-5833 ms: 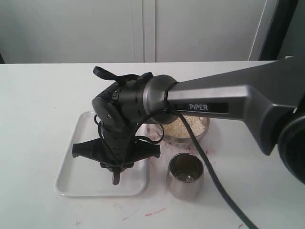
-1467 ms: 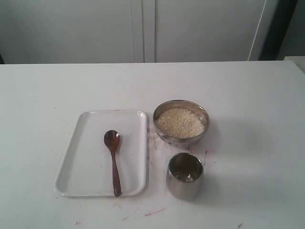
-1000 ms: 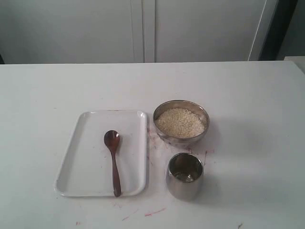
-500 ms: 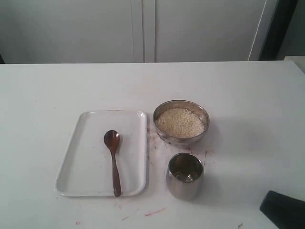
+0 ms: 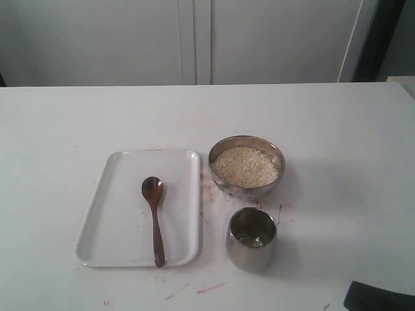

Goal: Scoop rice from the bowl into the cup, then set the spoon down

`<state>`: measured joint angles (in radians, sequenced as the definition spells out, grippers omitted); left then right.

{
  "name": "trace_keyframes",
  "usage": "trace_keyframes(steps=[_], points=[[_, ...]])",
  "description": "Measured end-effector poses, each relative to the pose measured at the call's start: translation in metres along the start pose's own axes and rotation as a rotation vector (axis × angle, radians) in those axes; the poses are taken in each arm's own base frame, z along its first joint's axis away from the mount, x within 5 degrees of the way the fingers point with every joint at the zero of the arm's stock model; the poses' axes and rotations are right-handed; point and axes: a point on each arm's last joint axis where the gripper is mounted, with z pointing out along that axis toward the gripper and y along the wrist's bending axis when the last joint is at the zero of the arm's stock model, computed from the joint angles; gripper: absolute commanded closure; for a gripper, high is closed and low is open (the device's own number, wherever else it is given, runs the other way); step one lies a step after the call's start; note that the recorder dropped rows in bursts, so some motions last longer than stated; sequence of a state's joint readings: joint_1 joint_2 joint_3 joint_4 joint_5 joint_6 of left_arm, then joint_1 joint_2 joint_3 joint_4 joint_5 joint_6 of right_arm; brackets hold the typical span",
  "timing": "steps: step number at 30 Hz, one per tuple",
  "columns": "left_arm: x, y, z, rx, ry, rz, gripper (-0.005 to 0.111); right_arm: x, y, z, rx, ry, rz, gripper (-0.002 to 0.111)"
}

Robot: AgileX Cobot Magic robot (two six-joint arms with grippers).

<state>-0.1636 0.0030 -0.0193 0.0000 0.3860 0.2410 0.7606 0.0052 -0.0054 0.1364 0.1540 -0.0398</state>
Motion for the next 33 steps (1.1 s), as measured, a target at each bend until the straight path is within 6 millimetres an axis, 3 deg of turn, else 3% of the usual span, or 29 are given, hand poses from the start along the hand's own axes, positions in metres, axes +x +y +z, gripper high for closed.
trace_keyframes(steps=[25,33], points=[[0.0,0.0,0.0,0.0,0.0,0.0,0.092,0.0001,-0.0004,0.0,0.007,0.001,0.014,0.108],[0.0,0.0,0.0,0.0,0.0,0.0,0.092,-0.0006,-0.0086,-0.0005,0.152,-0.014,0.025,0.108]])
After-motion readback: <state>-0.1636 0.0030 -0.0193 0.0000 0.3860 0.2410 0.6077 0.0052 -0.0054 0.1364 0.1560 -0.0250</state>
